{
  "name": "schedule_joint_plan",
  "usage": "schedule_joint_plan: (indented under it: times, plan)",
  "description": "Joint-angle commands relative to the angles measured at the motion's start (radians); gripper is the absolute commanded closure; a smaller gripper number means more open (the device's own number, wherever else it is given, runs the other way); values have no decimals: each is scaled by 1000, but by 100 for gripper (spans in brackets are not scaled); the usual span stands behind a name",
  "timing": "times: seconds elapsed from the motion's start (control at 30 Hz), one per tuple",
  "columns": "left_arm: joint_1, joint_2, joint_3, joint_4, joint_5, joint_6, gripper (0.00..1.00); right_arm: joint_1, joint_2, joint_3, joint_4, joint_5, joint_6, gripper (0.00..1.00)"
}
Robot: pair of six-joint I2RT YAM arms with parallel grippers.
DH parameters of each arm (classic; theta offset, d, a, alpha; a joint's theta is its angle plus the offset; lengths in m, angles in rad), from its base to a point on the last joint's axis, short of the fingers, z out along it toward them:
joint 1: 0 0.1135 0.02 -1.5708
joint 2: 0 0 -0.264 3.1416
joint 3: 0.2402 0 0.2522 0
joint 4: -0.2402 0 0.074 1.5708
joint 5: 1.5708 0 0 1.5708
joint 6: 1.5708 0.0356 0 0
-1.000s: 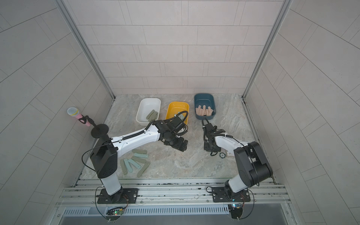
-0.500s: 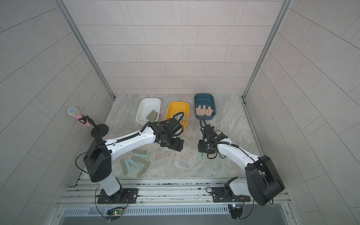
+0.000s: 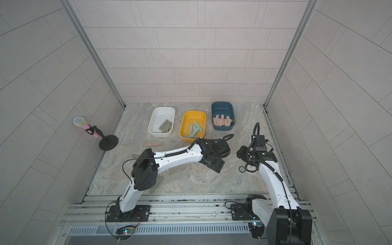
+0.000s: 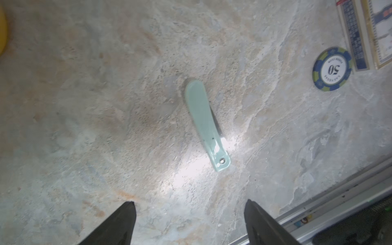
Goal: Place the fruit knives into the storage box by color
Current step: Pick up the fruit knife from the center of the board.
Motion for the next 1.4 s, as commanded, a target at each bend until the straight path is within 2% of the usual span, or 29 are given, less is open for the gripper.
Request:
schedule_joint_plan:
  times: [0.0, 0.13, 0.33, 0.9, 1.03, 1.37]
  plan:
    - [-26, 104, 125, -112, -76, 21, 14, -13, -6, -12, -5, -30, -25, 45]
    - [-33, 210, 219, -149, -78, 25, 19, -20, 1, -29, 16, -49, -27, 45]
    - [-30, 251, 222, -158, -83, 28, 30, -21, 10, -44, 36, -68, -26, 44]
    - [31, 168, 31, -35, 50, 34, 76, -22, 26, -42, 37, -86, -36, 43]
    - [44, 106, 5, -35, 60, 37, 81, -6, 36, -40, 41, -88, -34, 41]
    - [152, -101, 8, -96, -2, 68, 82, 123, 100, 24, 80, -22, 11, 39]
